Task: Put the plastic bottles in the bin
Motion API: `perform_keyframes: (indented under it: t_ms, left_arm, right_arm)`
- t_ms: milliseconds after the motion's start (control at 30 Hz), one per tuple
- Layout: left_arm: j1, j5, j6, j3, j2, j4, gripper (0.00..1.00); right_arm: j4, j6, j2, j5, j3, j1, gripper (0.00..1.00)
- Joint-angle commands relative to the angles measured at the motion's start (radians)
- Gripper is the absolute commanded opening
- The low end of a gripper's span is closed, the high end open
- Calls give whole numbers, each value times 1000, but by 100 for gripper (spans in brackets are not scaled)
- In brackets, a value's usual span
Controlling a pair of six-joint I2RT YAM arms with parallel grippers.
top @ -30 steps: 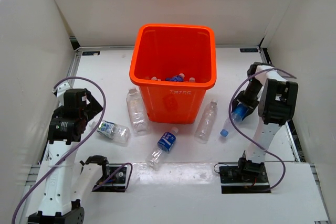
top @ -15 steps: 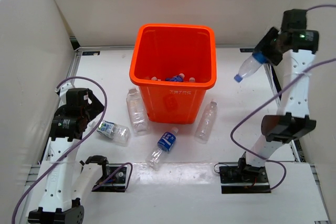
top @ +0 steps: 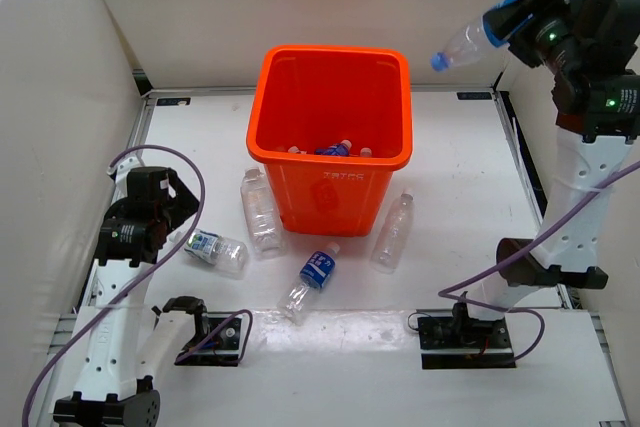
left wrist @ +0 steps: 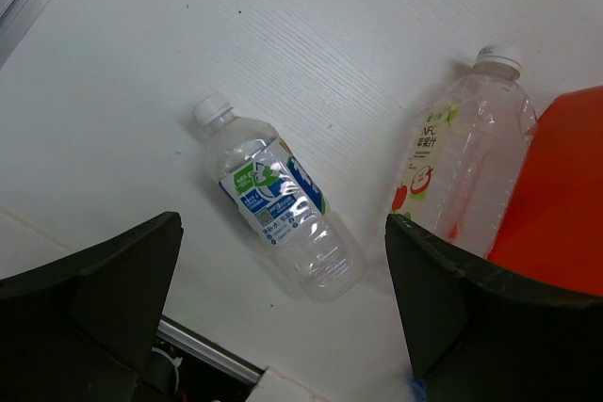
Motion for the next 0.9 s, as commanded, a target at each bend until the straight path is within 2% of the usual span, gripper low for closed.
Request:
perform_keyframes:
  t_ms: [0, 33, 133, 167, 200, 333, 367, 400, 433, 467, 500, 533, 600, 667, 700, 767, 867]
  left_arm:
    - [0, 14, 2, 14, 0, 5, 100]
    - [-2, 17, 0, 11, 0, 7, 100]
    - [-2, 21, -5, 7, -2, 11, 100]
    - [-2, 24, -5, 5, -2, 14, 100]
    - [0, 25, -6, 5, 0, 17, 100]
    - [-2, 30, -8, 2, -2, 20, 100]
    - [-2, 33, -18, 1, -2, 17, 100]
    - [-4, 34, -23, 1, -2, 20, 100]
    - [-2, 39, -28, -1, -3, 19, 100]
    - [0, 48, -29, -1, -3, 19, 100]
    - [-2, 51, -31, -5, -3, 23, 100]
    - [-2, 54, -35, -9, -6, 25, 100]
    - [0, 54, -37, -10, -2, 27, 100]
    - [-2, 50, -35, -16, -2, 33, 100]
    - [-2, 53, -40, -21, -3, 33, 100]
    - [-2, 48, -40, -27, -2, 36, 100]
    - [-1, 45, -44, -33, -2, 37, 100]
  right_arm:
    - [238, 113, -5, -128, 49, 25, 29]
    - [274, 129, -2, -198, 52, 27, 29]
    - [309, 149, 28, -279, 54, 85, 29]
    - [269, 94, 37, -279, 45, 170, 29]
    - [249, 73, 41, -271, 42, 203, 31]
    - [137, -62, 33, -118, -26, 430, 40]
    - [109, -87, 24, -57, -50, 464, 46]
    - [83, -154, 22, 13, -72, 493, 46]
    - [72, -179, 25, 46, -86, 578, 48]
    - [48, -202, 39, 169, -92, 610, 50]
    - [14, -299, 44, 209, -89, 660, 54]
    - [-10, -317, 53, 245, -93, 705, 56]
    - [-38, -351, 64, 359, -92, 745, 59]
    - [-69, -362, 70, 396, -95, 768, 66]
    - [-78, -362, 73, 407, -98, 774, 78]
    - [-95, -368, 71, 419, -98, 783, 90]
    - [-103, -336, 68, 462, -83, 777, 90]
